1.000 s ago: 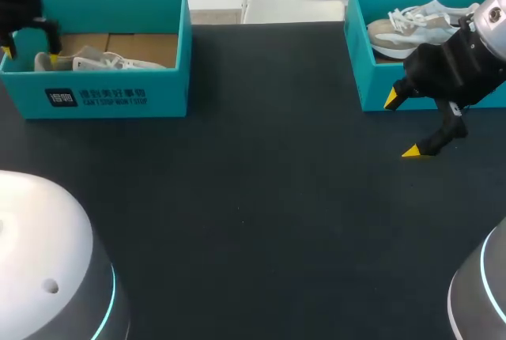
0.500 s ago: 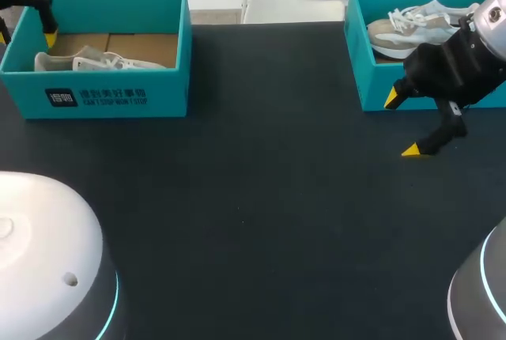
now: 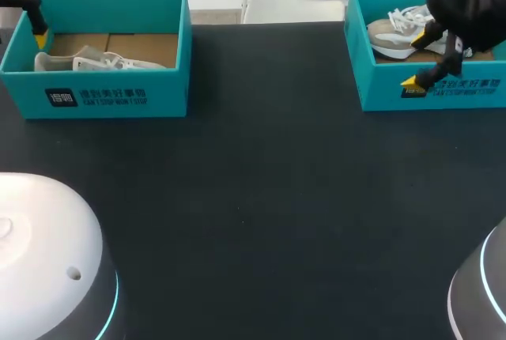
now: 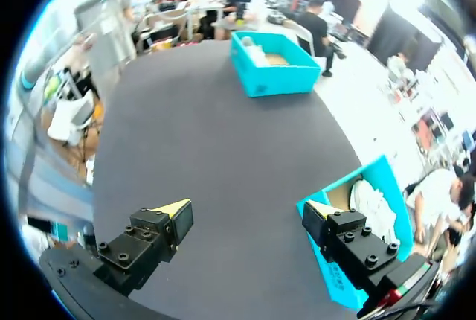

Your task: Take the shoe out of the shoebox, open the shoe tongue, remove and reinsert the insole, then place the shoe into the shoebox

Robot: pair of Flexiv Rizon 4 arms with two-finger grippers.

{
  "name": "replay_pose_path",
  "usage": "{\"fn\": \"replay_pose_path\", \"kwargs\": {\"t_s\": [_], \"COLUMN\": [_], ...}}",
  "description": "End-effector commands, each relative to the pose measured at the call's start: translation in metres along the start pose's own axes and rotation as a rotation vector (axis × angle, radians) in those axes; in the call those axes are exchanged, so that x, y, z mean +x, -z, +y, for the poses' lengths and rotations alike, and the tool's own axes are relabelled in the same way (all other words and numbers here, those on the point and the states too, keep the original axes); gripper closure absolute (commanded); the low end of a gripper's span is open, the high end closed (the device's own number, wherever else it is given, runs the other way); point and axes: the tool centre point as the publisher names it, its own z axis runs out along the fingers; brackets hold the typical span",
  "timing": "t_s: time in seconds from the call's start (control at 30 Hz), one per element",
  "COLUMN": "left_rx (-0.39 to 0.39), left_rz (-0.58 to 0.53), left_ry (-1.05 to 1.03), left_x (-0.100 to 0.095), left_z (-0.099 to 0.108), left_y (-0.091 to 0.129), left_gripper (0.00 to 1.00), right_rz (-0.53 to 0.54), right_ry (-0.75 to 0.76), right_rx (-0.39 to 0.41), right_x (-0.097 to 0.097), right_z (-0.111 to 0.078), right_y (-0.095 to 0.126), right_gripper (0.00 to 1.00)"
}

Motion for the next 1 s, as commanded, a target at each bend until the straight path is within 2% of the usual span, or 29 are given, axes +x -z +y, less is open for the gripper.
{"fn": "replay_pose_path", "kwargs": {"t_s": [0.03,0.4,0.43,0.47,0.53,0.57,0.6,0.67,0.73,0.83,1.0], "left_rx": [-0.004,-0.004,-0.004,-0.004,-0.004,-0.004,-0.004,-0.004,-0.004,-0.004,-0.004], "left_rz": [0.001,0.001,0.001,0.001,0.001,0.001,0.001,0.001,0.001,0.001,0.001], "left_ry": [0.000,0.000,0.000,0.000,0.000,0.000,0.000,0.000,0.000,0.000,0.000], "left_x": [0.000,0.000,0.000,0.000,0.000,0.000,0.000,0.000,0.000,0.000,0.000], "left_z": [-0.001,-0.001,-0.001,-0.001,-0.001,-0.001,-0.001,-0.001,-0.001,-0.001,-0.001], "left_y": [0.000,0.000,0.000,0.000,0.000,0.000,0.000,0.000,0.000,0.000,0.000], "left_gripper": [0.00,0.00,0.00,0.00,0.00,0.00,0.00,0.00,0.00,0.00,0.00], "right_rz": [-0.056,-0.056,-0.055,-0.089,-0.143,-0.170,-0.190,-0.219,-0.203,-0.242,-0.291], "right_ry": [-0.078,-0.078,-0.112,-0.134,-0.179,-0.231,-0.294,-0.402,-0.483,-0.550,-0.682], "right_rx": [-0.003,-0.003,-0.002,0.059,0.036,0.100,0.085,0.114,0.150,0.156,0.208], "right_x": [0.008,0.008,-0.001,-0.021,-0.051,-0.078,-0.096,-0.127,-0.156,-0.191,-0.235], "right_z": [0.001,0.001,0.001,-0.004,-0.009,-0.015,-0.021,-0.035,-0.047,-0.059,-0.086], "right_y": [-0.004,-0.004,-0.005,-0.010,-0.012,-0.015,-0.016,-0.018,-0.021,-0.019,-0.019], "right_gripper": [0.00,0.00,0.00,0.00,0.00,0.00,0.00,0.00,0.00,0.00,0.00]}}
